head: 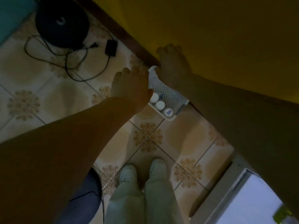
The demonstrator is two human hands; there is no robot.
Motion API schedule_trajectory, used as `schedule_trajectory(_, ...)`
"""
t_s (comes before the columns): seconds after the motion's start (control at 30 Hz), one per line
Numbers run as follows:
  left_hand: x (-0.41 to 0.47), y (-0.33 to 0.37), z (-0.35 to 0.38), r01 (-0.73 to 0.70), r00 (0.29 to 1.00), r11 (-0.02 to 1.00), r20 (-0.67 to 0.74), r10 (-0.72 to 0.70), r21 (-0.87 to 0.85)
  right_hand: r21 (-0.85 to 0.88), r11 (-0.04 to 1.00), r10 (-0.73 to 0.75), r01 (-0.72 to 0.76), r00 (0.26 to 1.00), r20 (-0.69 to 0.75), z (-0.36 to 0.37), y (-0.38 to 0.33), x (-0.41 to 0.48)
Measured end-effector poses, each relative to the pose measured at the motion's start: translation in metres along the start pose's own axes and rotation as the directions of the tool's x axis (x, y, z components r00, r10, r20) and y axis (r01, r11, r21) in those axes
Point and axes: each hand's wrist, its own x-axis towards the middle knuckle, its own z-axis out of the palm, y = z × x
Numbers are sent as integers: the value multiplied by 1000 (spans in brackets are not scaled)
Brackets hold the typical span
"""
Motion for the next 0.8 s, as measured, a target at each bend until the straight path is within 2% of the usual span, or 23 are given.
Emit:
schedule_trajectory(0.1,-23,4,-64,19,999,1000,-45,-19,2,-11,1000,-14,13,1000,-16,-79,-12,-8)
schedule_trajectory(0.4,-96,28,-261,0,988,1000,-153,4,21,-55,998,18,-31,973,-230,-307,-50,-41)
schedule_trajectory(0.6,-144,58,-388,-11,952,1000,-306,19,28,-95,995,-19,-15,938,-347,-469,-72,-84)
schedule_trajectory(0.8,-192,88,-482,9,914,1000,-405,2,23,-49,999,-9,-16,886,-464,-578,-78,-134)
